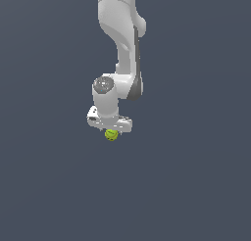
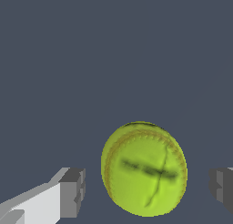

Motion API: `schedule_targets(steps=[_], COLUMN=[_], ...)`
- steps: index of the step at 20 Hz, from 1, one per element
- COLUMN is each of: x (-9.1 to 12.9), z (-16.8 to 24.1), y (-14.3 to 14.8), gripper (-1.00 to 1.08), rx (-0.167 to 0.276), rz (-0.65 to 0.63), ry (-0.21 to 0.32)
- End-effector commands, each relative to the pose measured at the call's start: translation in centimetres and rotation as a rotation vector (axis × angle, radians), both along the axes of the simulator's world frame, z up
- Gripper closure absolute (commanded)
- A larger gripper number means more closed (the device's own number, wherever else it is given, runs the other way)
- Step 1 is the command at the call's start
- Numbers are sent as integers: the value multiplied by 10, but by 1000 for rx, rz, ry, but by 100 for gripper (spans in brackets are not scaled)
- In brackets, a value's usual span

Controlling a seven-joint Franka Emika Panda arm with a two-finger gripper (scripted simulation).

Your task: Pick up the object and move it to a goal position.

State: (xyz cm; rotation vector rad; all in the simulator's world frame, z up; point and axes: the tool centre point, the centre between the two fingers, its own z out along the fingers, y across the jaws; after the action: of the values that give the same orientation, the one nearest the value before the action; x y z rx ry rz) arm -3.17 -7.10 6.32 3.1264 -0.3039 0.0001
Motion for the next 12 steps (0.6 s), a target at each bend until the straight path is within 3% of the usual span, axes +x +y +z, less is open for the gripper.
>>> schedule_targets(steps=[1, 7, 8, 12], x=[-1, 0, 0, 0], z=[-12, -22, -22, -22], y=[0, 0, 0, 0], gripper=[-92, -92, 108, 108], rx=[0, 0, 0, 0], rz=[-1, -1, -1, -1], ry=[0, 0, 0, 0])
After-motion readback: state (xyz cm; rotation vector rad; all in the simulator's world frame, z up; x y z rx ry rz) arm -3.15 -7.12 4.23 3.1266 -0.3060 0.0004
